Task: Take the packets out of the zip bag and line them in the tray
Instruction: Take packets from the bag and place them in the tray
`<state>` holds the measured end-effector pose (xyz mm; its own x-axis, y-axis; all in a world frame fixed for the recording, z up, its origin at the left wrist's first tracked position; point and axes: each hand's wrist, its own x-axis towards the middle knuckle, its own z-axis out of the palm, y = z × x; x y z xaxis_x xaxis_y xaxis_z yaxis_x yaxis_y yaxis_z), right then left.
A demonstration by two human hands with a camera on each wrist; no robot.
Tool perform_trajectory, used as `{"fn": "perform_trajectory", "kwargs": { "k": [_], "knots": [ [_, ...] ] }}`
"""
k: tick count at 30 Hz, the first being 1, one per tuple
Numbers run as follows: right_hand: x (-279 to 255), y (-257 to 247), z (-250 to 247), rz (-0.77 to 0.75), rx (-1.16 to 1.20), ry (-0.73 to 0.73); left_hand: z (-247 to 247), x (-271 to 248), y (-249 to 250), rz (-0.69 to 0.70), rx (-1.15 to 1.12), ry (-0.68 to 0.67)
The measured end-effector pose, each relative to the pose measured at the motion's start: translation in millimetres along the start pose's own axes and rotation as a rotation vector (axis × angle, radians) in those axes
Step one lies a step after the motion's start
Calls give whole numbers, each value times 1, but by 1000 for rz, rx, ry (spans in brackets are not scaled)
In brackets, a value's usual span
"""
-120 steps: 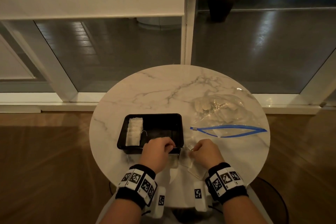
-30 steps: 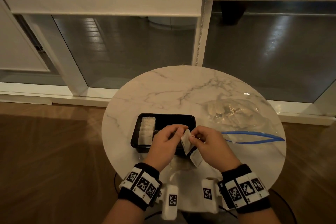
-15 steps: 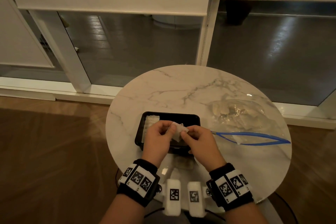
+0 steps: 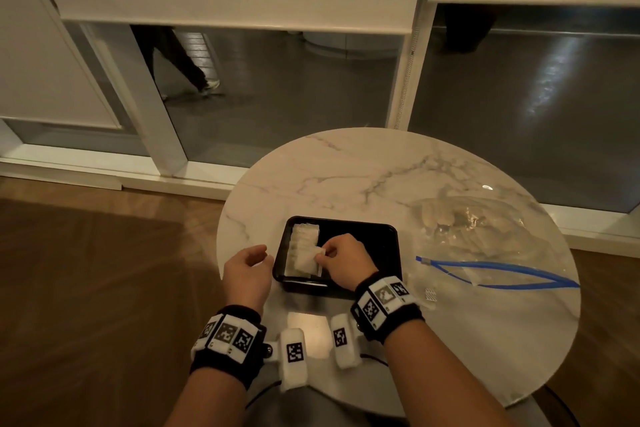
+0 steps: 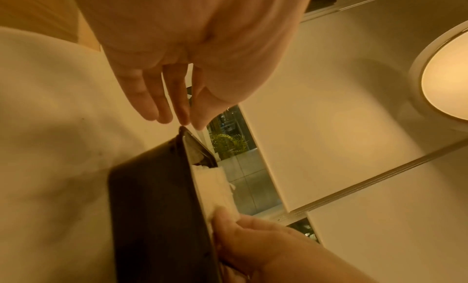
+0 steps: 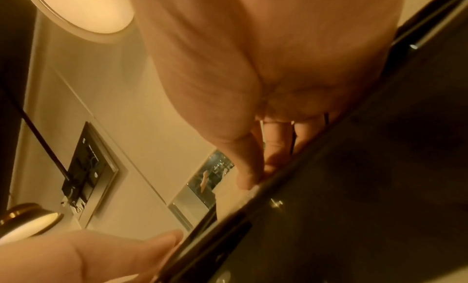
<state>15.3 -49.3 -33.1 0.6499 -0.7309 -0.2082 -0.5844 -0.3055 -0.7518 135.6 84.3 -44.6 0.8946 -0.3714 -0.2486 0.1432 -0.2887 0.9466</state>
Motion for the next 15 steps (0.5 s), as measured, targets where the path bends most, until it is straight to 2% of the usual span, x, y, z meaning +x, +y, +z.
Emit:
{"fn": "perform_trajectory", "kwargs": {
  "k": [6, 15],
  "knots": [
    [21, -4, 22, 62, -132, -85, 5, 9, -16, -55, -34, -47],
    [22, -6, 27, 86, -191, -90, 6, 12, -18, -51, -47, -52]
  ]
}}
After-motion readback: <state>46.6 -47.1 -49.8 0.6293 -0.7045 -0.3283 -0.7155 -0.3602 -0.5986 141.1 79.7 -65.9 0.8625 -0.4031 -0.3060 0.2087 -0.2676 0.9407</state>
